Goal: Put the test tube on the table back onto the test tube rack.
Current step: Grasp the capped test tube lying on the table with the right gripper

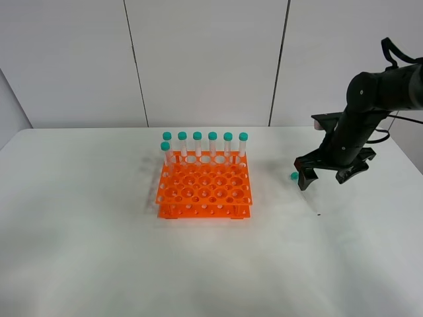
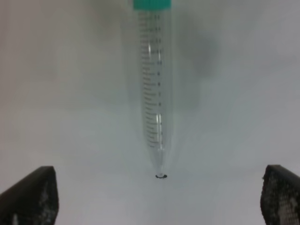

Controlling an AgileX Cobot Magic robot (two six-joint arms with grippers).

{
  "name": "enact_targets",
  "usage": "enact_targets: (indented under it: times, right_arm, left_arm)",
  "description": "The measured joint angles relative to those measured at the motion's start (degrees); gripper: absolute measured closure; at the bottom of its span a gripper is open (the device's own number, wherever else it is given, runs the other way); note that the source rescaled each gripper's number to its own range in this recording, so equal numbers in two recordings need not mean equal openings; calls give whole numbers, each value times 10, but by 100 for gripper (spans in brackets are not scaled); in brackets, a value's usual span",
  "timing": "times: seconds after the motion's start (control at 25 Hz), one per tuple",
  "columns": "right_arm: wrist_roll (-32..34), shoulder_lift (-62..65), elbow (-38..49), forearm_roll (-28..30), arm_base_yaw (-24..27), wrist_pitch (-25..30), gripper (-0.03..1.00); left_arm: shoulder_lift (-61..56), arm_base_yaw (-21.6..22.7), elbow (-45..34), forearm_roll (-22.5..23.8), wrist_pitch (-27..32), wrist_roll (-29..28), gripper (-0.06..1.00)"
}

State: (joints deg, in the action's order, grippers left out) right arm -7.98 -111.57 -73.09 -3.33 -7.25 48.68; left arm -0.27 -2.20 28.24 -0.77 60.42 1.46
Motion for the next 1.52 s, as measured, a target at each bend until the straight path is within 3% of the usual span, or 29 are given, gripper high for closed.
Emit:
enact_targets:
  times: [0.24,0.44,0.6,0.88,1.24,1.52]
  right_arm:
    - [22,-16,-29,-2,0,-3,2]
    - [26,-60,-106,-3,0,67,2]
    - [26,-89,-115,-4,0,91,2]
    - [26,-114,-116,-5,0,57,2]
    - [20,-141,-116,-6,0,59,2]
    - [19,-145,-116,-6,0,59,11]
  left_arm:
    - [0,0,0,0,0,0,-6]
    - [0,0,0,0,0,0,-6]
    - [0,0,0,0,0,0,-6]
    - [0,0,0,0,0,0,-6]
    - [0,0,0,0,0,0,-6]
    - [0,0,0,0,0,0,-6]
